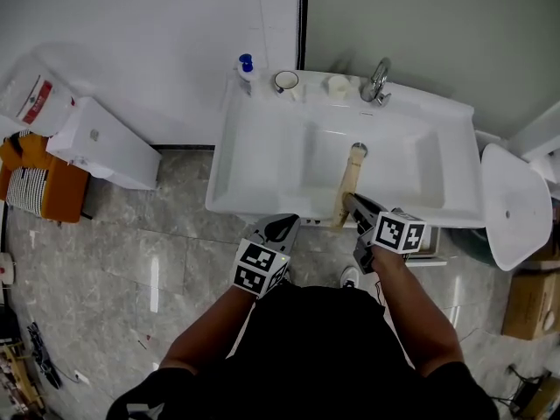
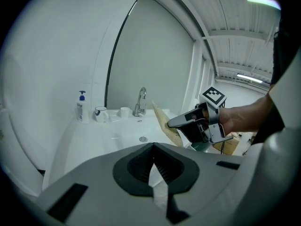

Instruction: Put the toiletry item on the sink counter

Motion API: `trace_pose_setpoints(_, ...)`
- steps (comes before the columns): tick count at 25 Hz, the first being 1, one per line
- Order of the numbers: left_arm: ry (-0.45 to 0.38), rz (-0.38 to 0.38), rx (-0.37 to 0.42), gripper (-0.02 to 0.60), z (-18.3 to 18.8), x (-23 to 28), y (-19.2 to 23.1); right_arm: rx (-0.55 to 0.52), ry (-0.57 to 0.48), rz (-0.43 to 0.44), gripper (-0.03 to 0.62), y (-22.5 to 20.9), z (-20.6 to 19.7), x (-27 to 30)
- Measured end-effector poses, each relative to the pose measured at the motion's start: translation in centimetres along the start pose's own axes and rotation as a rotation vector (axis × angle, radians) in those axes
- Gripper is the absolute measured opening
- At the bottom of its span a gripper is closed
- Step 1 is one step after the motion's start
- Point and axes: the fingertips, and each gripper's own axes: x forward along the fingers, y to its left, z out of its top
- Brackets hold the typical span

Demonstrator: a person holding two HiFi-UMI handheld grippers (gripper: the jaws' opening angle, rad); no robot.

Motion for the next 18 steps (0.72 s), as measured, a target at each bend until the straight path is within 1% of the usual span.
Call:
trace_pose_setpoints(5, 0.003, -0.013, -0.006, 0.000, 0.6, 2.4, -3.9, 0.001, 0.001, 0.007, 0.023, -2.5, 0.5, -2.9)
trace_pose_setpoints(9, 0.018, -0.013, -0.005, 0.000, 0.7, 4.2, -6.2, -0.036, 0.012, 0.005, 0.023, -4.5, 0.4, -4.7)
trace_pose_setpoints(16, 0.046, -0.011, 0.002, 0.000, 0.2, 6.6, -9.7, -0.206, 0.068, -0.010, 0.023, -7.7, -0.6, -8.7)
trace_pose_setpoints(18, 0.046, 0.000, -0.028, 0.000, -0.1, 7.4, -10.1, -0.251, 0.087, -0.016, 0.023, -8.8, -1.1, -10.0)
